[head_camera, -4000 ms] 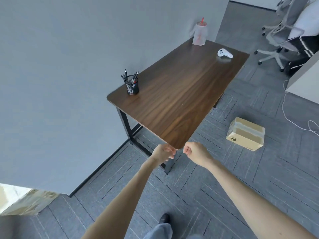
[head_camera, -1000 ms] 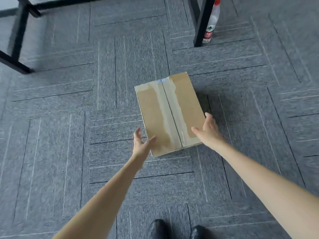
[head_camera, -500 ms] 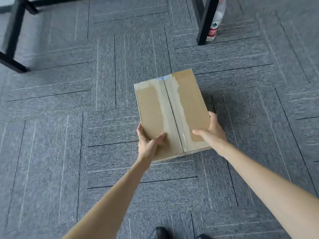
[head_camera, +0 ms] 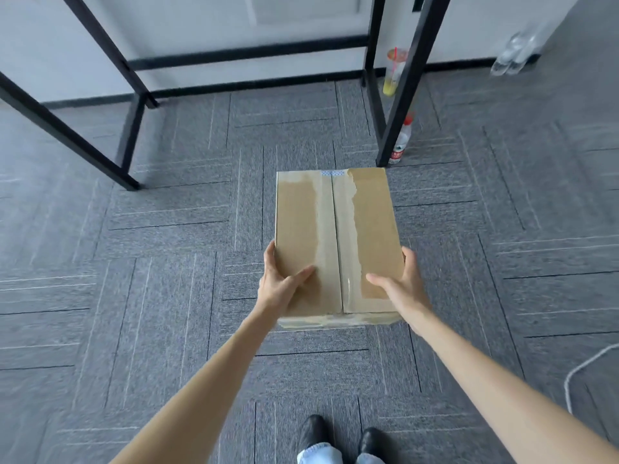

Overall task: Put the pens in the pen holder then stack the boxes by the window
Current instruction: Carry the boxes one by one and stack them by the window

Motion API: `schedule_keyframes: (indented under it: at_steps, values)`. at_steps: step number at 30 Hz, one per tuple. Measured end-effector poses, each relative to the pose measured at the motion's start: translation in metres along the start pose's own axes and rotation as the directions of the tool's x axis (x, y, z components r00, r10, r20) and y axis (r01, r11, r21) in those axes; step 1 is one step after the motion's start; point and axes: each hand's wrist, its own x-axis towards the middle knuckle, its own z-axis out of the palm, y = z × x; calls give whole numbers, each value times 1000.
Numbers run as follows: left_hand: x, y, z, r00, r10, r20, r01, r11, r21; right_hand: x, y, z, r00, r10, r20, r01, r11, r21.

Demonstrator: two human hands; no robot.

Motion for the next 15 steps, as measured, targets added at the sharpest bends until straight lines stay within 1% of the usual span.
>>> schedule_keyframes:
  at_steps: [3, 5, 10, 15]
  values:
    - [-32, 42, -30, 999, 47, -7, -47, 997, 60, -26, -52, -24, 998, -52, -36, 50, 998, -38]
    - [-56, 77, -53, 997, 78, -29, -75, 995, 68, -47, -92, -39, 994, -96, -47, 93, 994, -58]
    - [-112, 159, -102, 985, 150, -90, -147, 988, 49, -98, -177, -74, 984, -171, -43, 169, 985, -34]
    - [-171, 218, -143, 967, 222, -124, -225, 974, -10, -146, -247, -103, 972, -232, -43, 232, 973, -9]
